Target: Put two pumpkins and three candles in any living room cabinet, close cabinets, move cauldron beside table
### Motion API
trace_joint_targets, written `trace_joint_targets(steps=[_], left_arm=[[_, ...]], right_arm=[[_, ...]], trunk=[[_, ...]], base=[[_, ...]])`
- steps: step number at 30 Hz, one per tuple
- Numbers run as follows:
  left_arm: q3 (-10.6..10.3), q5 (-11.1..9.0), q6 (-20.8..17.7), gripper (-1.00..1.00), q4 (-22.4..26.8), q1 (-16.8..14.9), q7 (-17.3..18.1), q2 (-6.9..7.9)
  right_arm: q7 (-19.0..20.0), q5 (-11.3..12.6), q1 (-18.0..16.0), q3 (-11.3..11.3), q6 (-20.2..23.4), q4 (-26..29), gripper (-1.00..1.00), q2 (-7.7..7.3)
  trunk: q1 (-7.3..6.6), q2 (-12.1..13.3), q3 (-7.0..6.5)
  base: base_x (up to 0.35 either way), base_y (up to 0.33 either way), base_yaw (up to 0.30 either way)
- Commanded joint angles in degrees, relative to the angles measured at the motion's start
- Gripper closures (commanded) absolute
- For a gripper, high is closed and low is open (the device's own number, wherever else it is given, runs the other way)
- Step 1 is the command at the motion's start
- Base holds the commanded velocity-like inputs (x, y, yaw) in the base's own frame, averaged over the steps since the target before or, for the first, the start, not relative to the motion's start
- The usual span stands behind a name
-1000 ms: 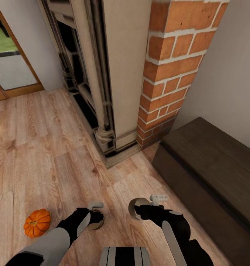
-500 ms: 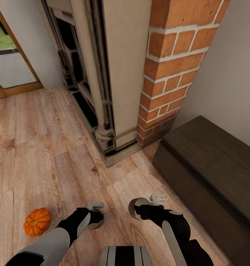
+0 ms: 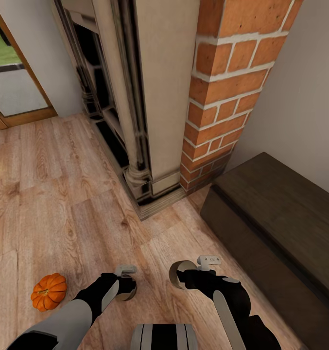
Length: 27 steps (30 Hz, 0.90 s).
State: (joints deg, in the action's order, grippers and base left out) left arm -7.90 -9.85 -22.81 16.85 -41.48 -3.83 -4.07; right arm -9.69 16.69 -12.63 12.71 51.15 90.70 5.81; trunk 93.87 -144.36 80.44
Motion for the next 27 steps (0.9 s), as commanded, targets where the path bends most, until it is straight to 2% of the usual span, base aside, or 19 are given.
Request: trace_joint_targets(steps=[1, 19, 27], left_arm=[[-0.5, -0.5, -0.3, 1.0, 0.1, 0.0, -0.4, 0.03], [-0.4, -0.6, -0.7, 1.0, 0.2, 0.0, -0.2, 0.12], [-0.2, -0.6, -1.3, 1.0, 0.2, 0.0, -0.3, 0.12]], right_arm=[[-0.6, 0.6, 0.0, 0.0, 0.2, 0.0, 1.0, 0.0], [-0.6, 0.6, 0.0, 0.0, 0.2, 0.0, 1.0, 0.0], [-0.6, 0.6, 0.0, 0.0, 0.2, 0.0, 1.0, -0.01]], trunk=[[-0.01, 0.0, 0.04], [-0.01, 0.0, 0.04], [-0.22, 0.1, -1.74]], base=[[0.0, 0.0, 0.0], [0.0, 0.0, 0.0], [0.0, 0.0, 0.0]])
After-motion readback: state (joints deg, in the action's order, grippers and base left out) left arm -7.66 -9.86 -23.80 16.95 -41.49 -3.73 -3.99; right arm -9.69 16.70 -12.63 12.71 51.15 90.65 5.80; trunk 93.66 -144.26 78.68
